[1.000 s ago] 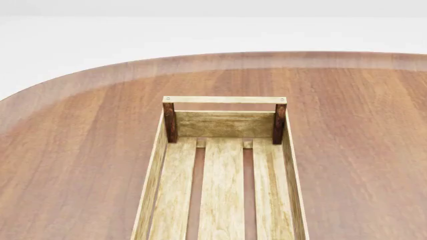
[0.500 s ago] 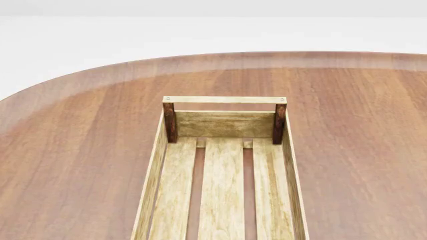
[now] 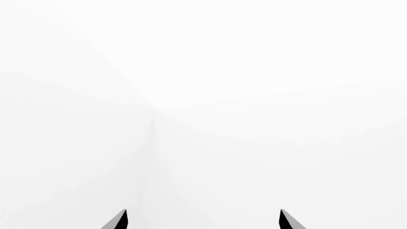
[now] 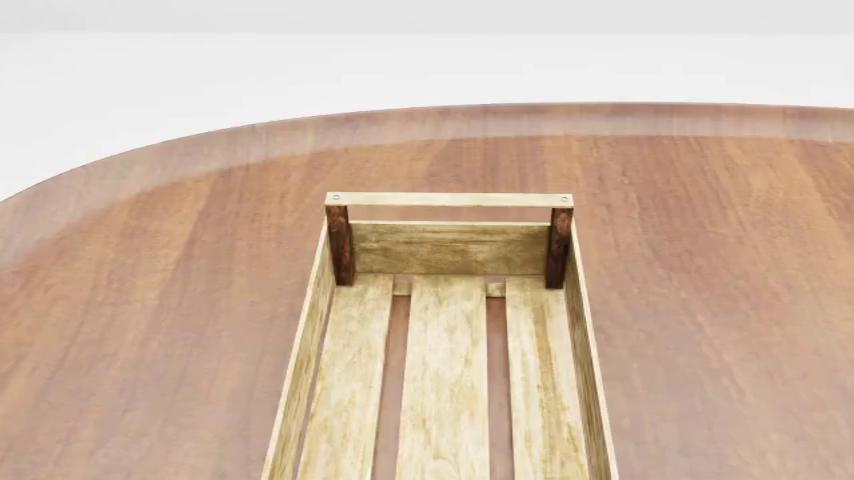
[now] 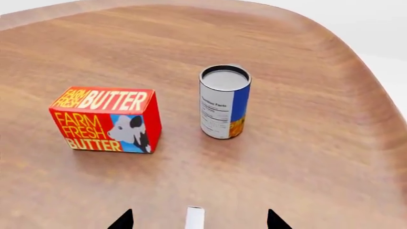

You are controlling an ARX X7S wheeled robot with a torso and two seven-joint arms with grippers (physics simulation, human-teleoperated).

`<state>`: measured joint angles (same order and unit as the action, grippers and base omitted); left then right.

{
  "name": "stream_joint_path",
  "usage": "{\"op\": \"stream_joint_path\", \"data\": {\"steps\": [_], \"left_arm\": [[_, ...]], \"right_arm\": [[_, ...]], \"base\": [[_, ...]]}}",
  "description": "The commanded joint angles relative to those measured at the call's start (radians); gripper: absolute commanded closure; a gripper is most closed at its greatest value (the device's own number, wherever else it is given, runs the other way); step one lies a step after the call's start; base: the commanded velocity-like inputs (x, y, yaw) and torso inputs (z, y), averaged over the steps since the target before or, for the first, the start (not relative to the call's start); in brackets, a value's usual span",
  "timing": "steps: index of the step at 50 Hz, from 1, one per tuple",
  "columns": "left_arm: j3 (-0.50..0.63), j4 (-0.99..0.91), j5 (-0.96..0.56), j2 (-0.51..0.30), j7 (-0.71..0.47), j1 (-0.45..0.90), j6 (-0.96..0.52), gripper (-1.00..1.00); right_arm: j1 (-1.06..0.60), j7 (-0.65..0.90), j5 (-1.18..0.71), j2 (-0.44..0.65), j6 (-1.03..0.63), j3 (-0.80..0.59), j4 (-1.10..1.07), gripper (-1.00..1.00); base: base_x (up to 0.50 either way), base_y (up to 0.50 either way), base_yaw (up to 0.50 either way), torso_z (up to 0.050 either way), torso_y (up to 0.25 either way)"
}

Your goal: Pick up the cream cheese and put it in the tray.

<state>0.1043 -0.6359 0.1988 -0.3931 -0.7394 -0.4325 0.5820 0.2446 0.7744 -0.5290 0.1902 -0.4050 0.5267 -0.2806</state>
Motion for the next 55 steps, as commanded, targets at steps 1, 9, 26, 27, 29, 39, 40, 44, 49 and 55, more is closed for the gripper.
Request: {"op": "stream_joint_path", "data": {"steps": [1, 9, 26, 27, 29, 39, 40, 44, 49, 55], "left_arm": [[-0.002, -0.004, -0.001, -0.003, -0.004, -0.003, -0.002, -1.00], [0.006, 0.003, 0.004, -0.002, -0.003, 0.003, -0.002, -1.00], [0.007, 0.010, 0.006, -0.006, -0.008, 0.006, 0.003, -1.00], [0.007, 0.010, 0.006, -0.006, -0.008, 0.006, 0.002, -1.00], [0.007, 0.009, 0.005, -0.007, -0.009, 0.006, 0.003, -1.00], [0.012, 0.009, 0.010, -0.006, -0.009, 0.008, -0.002, -1.00], [0.013, 0.008, 0.010, -0.006, -0.010, 0.007, -0.001, -1.00], [0.012, 0.006, 0.010, -0.007, -0.011, 0.006, -0.002, -1.00], [0.012, 0.004, 0.011, -0.007, -0.012, 0.005, -0.005, -1.00], [0.014, 0.002, 0.012, -0.008, -0.012, 0.004, -0.005, -1.00]], "right_arm": [[-0.013, -0.013, 0.003, 0.001, 0.013, -0.016, 0.047, -1.00], [-0.017, -0.027, 0.000, -0.001, 0.034, -0.016, 0.076, -1.00], [-0.054, -0.054, -0.006, 0.006, 0.048, -0.033, 0.172, -1.00], [-0.054, -0.054, -0.005, 0.007, 0.048, -0.034, 0.175, -1.00], [-0.059, -0.056, -0.006, 0.009, 0.049, -0.035, 0.186, -1.00], [-0.068, -0.070, -0.012, 0.012, 0.068, -0.028, 0.228, -1.00], [-0.070, -0.069, -0.012, 0.013, 0.068, -0.028, 0.233, -1.00], [-0.078, -0.076, -0.011, 0.014, 0.082, -0.026, 0.260, -1.00], [-0.089, -0.085, -0.012, 0.015, 0.089, -0.030, 0.289, -1.00], [-0.104, -0.096, -0.005, 0.015, 0.109, -0.036, 0.334, -1.00]], "base": [[0.00, 0.00, 0.00, 0.000, 0.000], [0.00, 0.00, 0.00, 0.000, 0.000], [0.00, 0.00, 0.00, 0.000, 0.000], [0.00, 0.00, 0.00, 0.000, 0.000], [0.00, 0.00, 0.00, 0.000, 0.000], [0.00, 0.00, 0.00, 0.000, 0.000], [0.00, 0.00, 0.00, 0.000, 0.000], [0.00, 0.00, 0.00, 0.000, 0.000], [0.00, 0.00, 0.00, 0.000, 0.000], [0.00, 0.00, 0.00, 0.000, 0.000]]}}
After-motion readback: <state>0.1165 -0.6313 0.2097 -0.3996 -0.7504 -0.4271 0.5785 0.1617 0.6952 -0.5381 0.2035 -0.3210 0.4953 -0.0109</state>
